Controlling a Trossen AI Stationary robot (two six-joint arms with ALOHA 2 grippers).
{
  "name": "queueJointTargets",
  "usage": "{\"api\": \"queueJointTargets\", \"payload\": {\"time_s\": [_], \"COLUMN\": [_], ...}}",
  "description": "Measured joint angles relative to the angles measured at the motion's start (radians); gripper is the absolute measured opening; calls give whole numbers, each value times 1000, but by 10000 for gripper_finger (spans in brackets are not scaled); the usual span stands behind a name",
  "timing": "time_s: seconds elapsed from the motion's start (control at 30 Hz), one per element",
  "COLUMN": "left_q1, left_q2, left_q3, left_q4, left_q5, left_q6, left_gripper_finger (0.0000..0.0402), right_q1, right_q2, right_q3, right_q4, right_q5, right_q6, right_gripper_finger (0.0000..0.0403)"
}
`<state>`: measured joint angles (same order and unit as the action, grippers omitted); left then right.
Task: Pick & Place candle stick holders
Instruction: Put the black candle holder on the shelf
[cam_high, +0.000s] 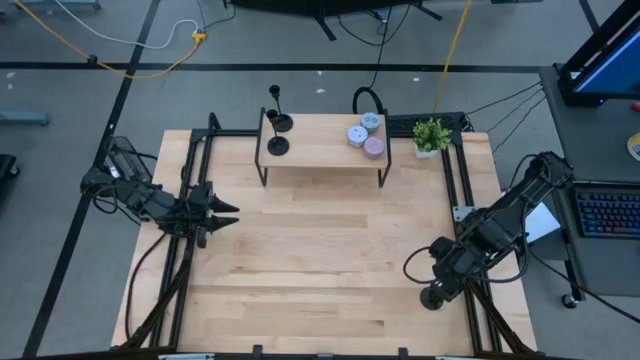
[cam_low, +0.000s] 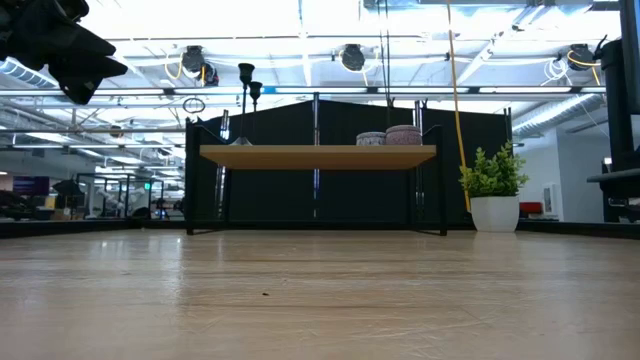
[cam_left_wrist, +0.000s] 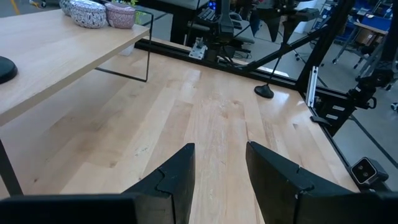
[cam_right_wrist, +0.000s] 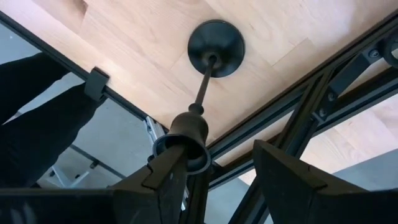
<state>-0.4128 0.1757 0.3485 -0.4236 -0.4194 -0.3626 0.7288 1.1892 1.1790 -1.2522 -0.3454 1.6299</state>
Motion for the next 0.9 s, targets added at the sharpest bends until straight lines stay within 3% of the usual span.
{"api": "queueJointTargets", "payload": {"time_s": [0.7, 0.9], "left_q1": [0, 0], "left_q2": [0, 0], "left_q3": [0, 0], "left_q4": [0, 0], "left_q5": [0, 0], "left_q6": [-2, 0], "left_gripper_finger": [147, 147], "right_q1": [1, 0], "right_q2": [0, 0], "right_q3": [-16, -101], "right_q4": [17, 100], "right_q5": [0, -74], "right_q6": [6, 8], "right_gripper_finger": [171, 171]}}
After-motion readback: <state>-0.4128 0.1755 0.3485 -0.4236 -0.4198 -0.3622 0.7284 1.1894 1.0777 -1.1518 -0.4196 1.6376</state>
